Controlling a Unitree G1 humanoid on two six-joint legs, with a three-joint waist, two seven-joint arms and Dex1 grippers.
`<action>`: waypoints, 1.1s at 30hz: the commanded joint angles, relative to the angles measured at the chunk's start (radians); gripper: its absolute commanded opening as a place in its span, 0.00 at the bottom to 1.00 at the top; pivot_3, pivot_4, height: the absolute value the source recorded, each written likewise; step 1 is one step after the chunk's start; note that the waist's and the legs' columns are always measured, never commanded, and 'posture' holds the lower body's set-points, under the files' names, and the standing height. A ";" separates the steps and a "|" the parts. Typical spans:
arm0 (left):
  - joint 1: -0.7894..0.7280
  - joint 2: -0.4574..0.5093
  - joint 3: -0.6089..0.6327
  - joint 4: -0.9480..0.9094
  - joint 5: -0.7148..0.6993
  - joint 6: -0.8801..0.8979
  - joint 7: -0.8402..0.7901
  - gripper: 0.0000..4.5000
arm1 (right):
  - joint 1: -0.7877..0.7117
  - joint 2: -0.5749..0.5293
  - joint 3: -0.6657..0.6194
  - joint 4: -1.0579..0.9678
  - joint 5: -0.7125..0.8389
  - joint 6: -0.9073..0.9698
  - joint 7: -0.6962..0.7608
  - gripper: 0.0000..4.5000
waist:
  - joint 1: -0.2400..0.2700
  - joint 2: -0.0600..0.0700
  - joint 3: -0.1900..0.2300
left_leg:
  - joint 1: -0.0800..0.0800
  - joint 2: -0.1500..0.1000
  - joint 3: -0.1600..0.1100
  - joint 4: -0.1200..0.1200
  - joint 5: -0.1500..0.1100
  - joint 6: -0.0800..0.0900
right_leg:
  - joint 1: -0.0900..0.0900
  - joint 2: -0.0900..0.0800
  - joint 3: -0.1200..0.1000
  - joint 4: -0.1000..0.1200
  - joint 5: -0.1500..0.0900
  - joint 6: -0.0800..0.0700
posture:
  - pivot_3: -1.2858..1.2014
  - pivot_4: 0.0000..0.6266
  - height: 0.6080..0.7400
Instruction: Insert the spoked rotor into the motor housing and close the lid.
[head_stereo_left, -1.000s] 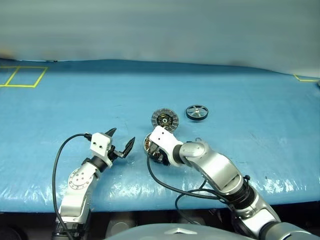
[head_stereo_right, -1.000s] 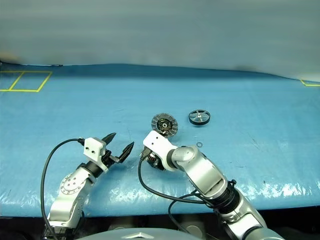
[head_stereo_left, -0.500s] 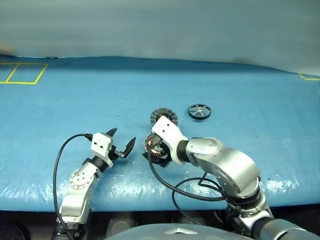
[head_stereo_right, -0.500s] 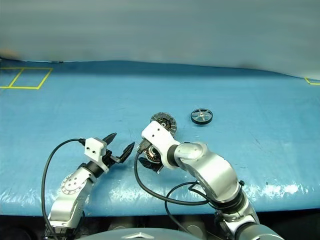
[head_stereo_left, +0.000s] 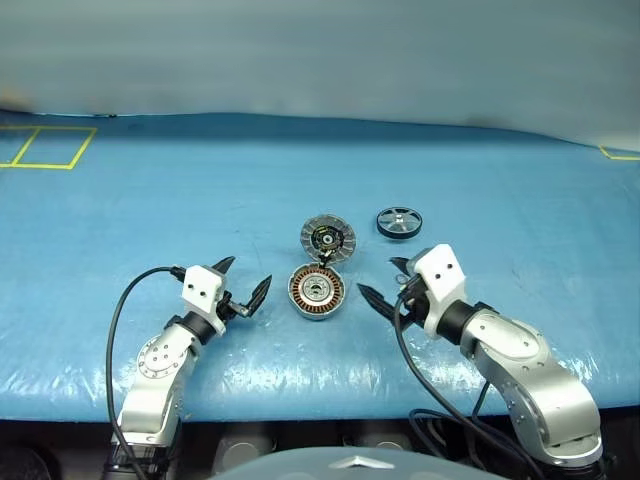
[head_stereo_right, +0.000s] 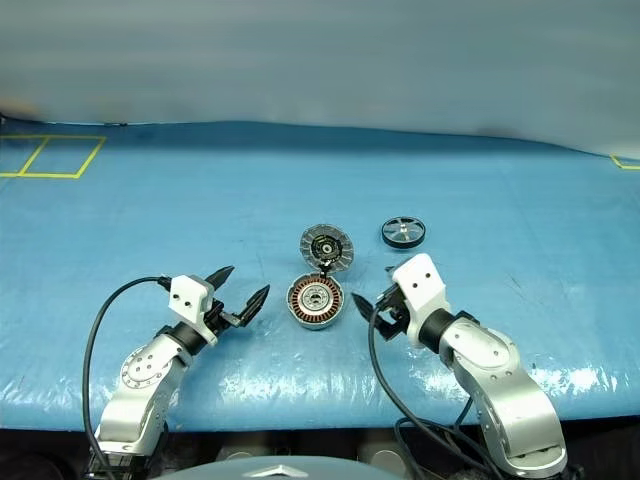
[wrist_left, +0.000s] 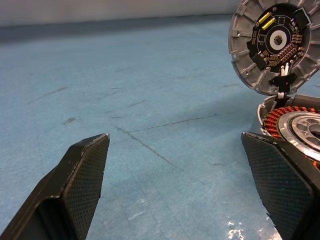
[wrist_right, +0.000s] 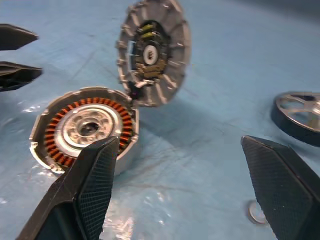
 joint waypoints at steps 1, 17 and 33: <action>-0.011 0.010 0.004 -0.015 -0.009 0.002 -0.012 1.00 | -0.002 0.012 -0.069 0.025 0.014 0.038 -0.054 0.92 | 0.000 0.000 0.000 | 0.000 0.000 0.000 0.001 0.000 0.000 | 0.000 0.000 0.000 0.000 0.000 0.000 | 0.52 0.24 1.00; -0.017 0.013 0.001 -0.023 -0.003 0.010 -0.019 1.00 | 0.014 0.256 0.017 0.539 -0.190 -0.567 -0.296 0.92 | 0.000 0.001 0.000 | 0.000 -0.001 0.000 0.000 0.000 0.001 | 0.000 0.000 0.001 0.000 0.000 0.000 | 0.52 0.24 1.00; 0.003 0.025 0.004 -0.040 -0.005 0.015 -0.016 1.00 | 0.081 0.305 0.058 0.620 -0.166 -0.556 -0.286 0.15 | 0.001 -0.002 -0.003 | 0.004 0.000 0.000 0.001 0.001 0.000 | 0.004 -0.001 0.002 0.001 0.000 -0.001 | 0.52 0.24 1.00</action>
